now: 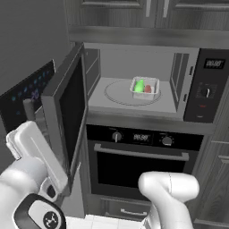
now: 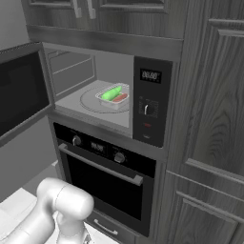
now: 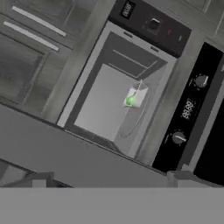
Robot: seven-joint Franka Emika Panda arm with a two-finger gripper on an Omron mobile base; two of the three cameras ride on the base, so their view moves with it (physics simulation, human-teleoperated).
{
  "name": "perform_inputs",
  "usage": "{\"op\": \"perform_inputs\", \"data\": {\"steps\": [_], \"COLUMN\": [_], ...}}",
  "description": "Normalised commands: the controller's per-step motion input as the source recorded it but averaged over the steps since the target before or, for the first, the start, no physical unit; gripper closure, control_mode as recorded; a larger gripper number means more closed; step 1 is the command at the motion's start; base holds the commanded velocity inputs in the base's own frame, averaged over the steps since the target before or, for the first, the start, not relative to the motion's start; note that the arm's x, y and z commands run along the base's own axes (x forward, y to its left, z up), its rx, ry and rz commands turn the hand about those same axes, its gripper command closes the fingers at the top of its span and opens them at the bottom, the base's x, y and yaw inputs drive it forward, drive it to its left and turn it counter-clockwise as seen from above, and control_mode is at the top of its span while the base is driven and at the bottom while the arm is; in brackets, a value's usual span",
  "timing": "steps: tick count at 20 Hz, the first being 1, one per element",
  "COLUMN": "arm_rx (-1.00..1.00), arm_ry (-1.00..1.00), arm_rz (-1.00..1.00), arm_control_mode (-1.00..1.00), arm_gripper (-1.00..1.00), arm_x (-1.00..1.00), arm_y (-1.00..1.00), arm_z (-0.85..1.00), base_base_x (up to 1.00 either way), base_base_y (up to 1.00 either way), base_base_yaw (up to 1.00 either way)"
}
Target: Place the tupperware containing the steak and corn meal in the microwave. Close the microwave door and press the start button to reheat the meal.
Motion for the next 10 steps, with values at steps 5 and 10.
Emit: {"op": "perform_inputs", "data": {"steps": [5,10], "arm_rx": [0.0,0.01], "arm_ry": [0.38,0.4], "arm_rz": [-0.38,-0.36], "arm_control_mode": [-1.0,-1.0], "arm_gripper": [-1.0,-1.0], "arm_x": [0.0,0.0], "arm_y": [-0.82,-0.9], "arm_z": [0.01,0.04], "base_base_x": [0.0,0.0], "base_base_y": [0.0,0.0], "base_base_yaw": [0.0,0.0]}}
